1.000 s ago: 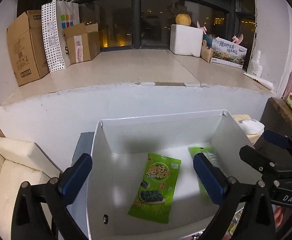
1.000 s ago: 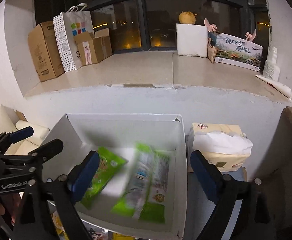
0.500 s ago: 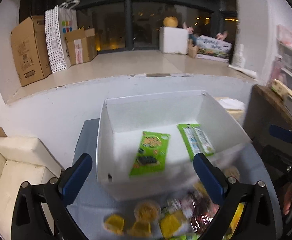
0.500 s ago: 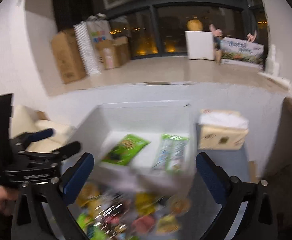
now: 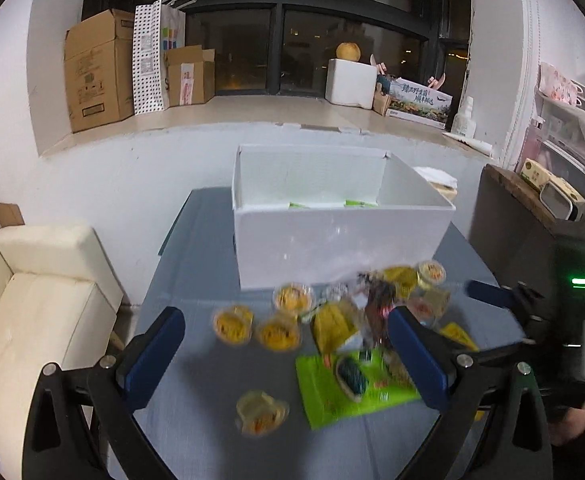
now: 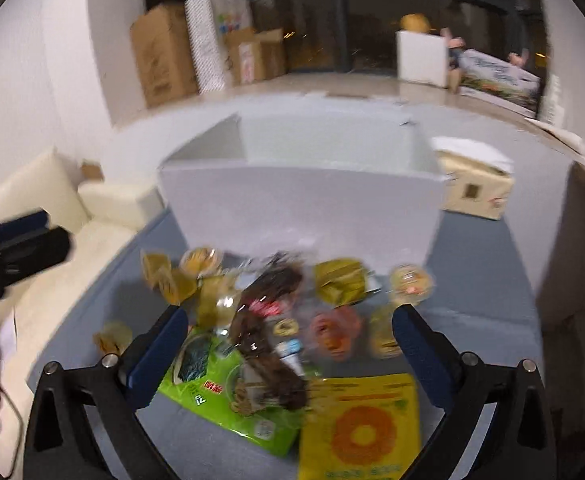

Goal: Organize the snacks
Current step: 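Grasp the brown sausage packet with the right gripper while the left gripper grasps a jelly cup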

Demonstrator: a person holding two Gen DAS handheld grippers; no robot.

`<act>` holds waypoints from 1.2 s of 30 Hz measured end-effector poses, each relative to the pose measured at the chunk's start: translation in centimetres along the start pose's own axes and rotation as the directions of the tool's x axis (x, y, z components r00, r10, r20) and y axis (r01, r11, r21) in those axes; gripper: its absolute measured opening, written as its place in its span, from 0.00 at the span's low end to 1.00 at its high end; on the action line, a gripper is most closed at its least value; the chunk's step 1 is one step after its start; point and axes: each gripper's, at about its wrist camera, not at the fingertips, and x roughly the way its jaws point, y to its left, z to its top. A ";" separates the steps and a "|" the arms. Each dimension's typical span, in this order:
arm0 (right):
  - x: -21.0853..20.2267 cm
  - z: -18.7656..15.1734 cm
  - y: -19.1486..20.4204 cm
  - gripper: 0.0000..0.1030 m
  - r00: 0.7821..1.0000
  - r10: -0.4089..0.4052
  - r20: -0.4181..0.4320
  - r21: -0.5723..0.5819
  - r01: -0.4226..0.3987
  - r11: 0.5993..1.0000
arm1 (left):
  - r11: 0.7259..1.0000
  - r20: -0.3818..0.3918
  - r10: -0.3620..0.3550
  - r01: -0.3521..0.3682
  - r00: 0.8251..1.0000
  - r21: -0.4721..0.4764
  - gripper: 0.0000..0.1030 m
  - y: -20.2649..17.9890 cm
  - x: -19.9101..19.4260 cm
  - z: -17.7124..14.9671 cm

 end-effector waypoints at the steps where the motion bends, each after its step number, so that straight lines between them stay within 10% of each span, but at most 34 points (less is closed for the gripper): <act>1: 0.8 -0.1 0.5 1.00 1.000 -0.002 -0.014 -0.026 0.002 1.000 | 1.000 -0.005 0.003 -0.003 1.000 0.001 1.00 0.1 -0.1 -0.4; 7: 4.7 -0.8 1.8 0.97 0.995 -0.011 -0.095 -0.076 0.004 0.997 | 1.000 -0.057 0.025 -0.025 0.998 -0.003 1.00 1.5 -0.4 -3.0; 9: 5.4 -1.1 2.0 0.76 0.992 -0.022 -0.127 -0.088 0.010 0.996 | 0.999 -0.063 0.028 -0.029 0.998 -0.016 1.00 2.1 -0.4 -3.4; 36: -5.2 -3.3 1.6 0.75 1.000 0.000 -0.004 -0.011 0.000 1.000 | 1.000 -0.232 0.020 -0.016 0.973 0.019 0.93 3.1 8.9 -8.4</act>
